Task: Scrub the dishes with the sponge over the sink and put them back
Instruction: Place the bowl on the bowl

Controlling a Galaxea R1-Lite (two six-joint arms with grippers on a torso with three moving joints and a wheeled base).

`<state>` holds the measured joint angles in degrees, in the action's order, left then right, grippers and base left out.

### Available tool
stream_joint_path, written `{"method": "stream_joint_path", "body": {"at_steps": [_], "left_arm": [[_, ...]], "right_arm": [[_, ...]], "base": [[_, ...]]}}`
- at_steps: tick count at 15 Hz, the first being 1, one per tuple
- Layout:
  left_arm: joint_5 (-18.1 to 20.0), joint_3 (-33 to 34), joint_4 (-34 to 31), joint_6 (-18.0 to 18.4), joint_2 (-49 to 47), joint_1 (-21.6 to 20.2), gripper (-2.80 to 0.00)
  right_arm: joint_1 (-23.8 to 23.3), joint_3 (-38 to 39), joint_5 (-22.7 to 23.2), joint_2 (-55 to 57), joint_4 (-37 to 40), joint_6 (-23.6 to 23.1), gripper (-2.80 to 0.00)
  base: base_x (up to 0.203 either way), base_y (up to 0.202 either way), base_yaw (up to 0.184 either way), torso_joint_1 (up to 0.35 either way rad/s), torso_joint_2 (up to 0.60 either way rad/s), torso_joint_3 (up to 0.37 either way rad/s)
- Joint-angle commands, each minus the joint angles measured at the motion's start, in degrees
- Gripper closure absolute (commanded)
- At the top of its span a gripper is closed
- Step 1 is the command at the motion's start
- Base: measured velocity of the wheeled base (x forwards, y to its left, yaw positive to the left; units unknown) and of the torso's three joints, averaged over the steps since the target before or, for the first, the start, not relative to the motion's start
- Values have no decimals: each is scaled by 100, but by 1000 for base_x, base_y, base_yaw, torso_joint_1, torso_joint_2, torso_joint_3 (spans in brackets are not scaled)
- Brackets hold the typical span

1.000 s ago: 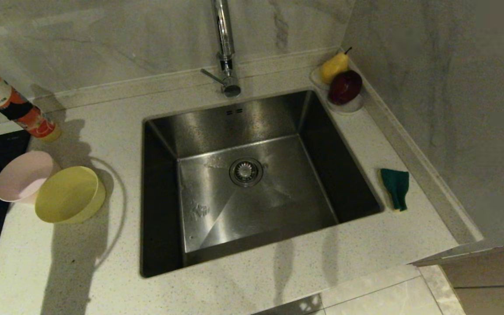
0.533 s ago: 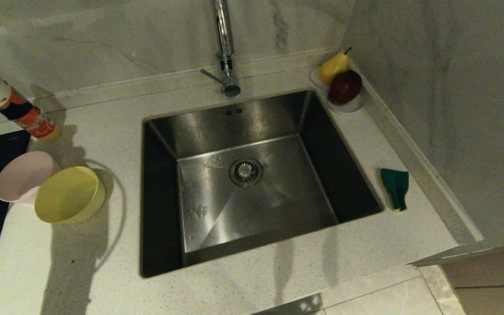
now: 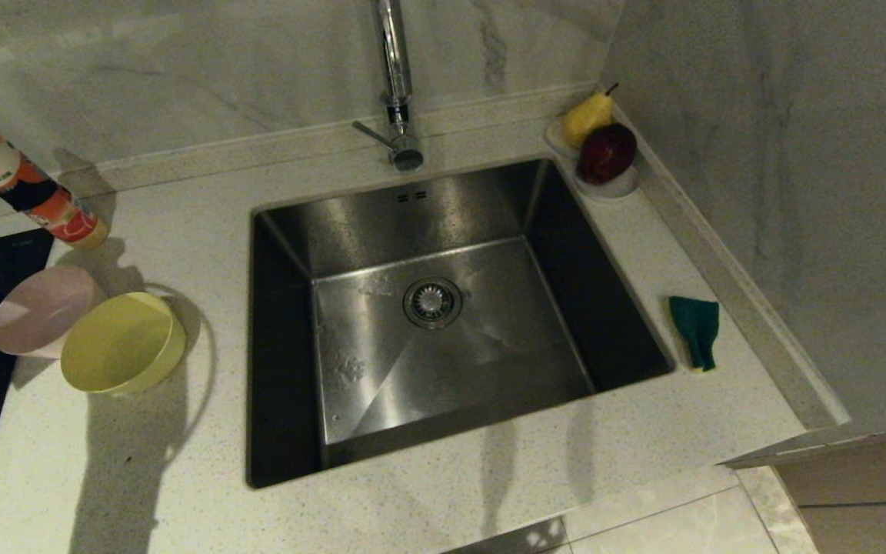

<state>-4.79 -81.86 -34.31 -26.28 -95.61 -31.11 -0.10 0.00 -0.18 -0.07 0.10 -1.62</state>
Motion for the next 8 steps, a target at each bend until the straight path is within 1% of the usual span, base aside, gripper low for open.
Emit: {"method": "stream_joint_path", "body": {"at_steps": [1, 3, 5, 7, 8], "left_arm": [[259, 37, -53, -88, -82, -33, -280], [268, 40, -49, -188, -144, -53, -280], [339, 152, -41, -397, -212, -132, -280], [659, 234, -32, -482, -318, -232, -280], [707, 242, -29, -555, -409, -252, -280]], "right_arm": [[1, 0, 1, 7, -1, -5, 0], [1, 0, 1, 7, -1, -5, 0], [1, 0, 1, 7, -1, -5, 0], [1, 0, 1, 7, -1, -5, 0], [1, 0, 1, 7, -1, -5, 0]], "base": [[0, 0, 0, 0, 0, 0], [0, 0, 0, 0, 0, 0], [0, 0, 0, 0, 0, 0], [0, 0, 0, 0, 0, 0], [0, 0, 0, 0, 0, 0]]}}
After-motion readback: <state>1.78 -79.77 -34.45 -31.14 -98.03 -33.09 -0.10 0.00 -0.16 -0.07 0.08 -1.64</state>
